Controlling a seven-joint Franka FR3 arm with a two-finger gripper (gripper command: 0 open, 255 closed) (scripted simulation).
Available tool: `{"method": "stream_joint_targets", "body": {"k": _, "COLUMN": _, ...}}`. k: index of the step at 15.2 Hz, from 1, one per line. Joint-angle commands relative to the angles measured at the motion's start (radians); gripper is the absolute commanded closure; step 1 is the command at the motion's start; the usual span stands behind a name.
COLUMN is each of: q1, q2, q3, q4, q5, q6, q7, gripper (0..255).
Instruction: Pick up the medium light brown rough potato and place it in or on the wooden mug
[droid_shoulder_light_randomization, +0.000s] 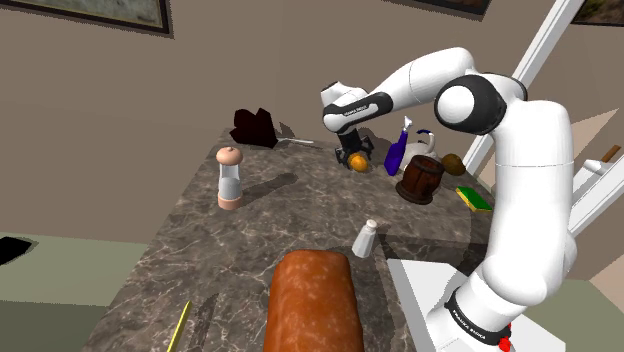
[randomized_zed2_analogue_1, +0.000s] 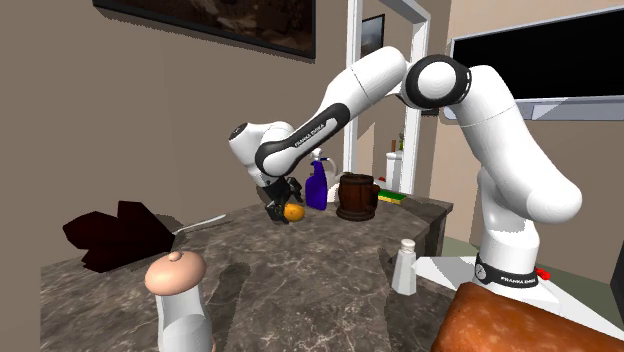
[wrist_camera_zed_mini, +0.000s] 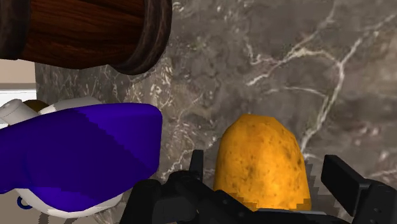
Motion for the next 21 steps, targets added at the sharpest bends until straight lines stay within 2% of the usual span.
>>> {"method": "stream_joint_targets", "body": {"k": 1, "q1": 0.000, "q2": 0.000, "q3": 0.000, "q4": -0.001, "q5": 0.000, "q6": 0.001, "q7": 0.000, "gripper": 0}}
{"method": "stream_joint_targets", "body": {"k": 4, "q1": 0.000, "q2": 0.000, "q3": 0.000, "q4": 0.000, "q5": 0.000, "q6": 0.000, "q7": 0.000, "gripper": 0}}
{"method": "stream_joint_targets", "body": {"k": 5, "q1": 0.000, "q2": 0.000, "q3": 0.000, "q4": 0.000, "q5": 0.000, "q6": 0.000, "q7": 0.000, "gripper": 255}}
{"method": "stream_joint_targets", "body": {"k": 14, "q1": 0.000, "q2": 0.000, "q3": 0.000, "q4": -0.001, "q5": 0.000, "q6": 0.001, "q7": 0.000, "gripper": 255}}
{"method": "stream_joint_targets", "body": {"k": 21, "q1": 0.003, "q2": -0.040, "q3": 0.000, "q4": 0.032, "q5": 0.004, "q6": -0.066, "q7": -0.029, "gripper": 255}}
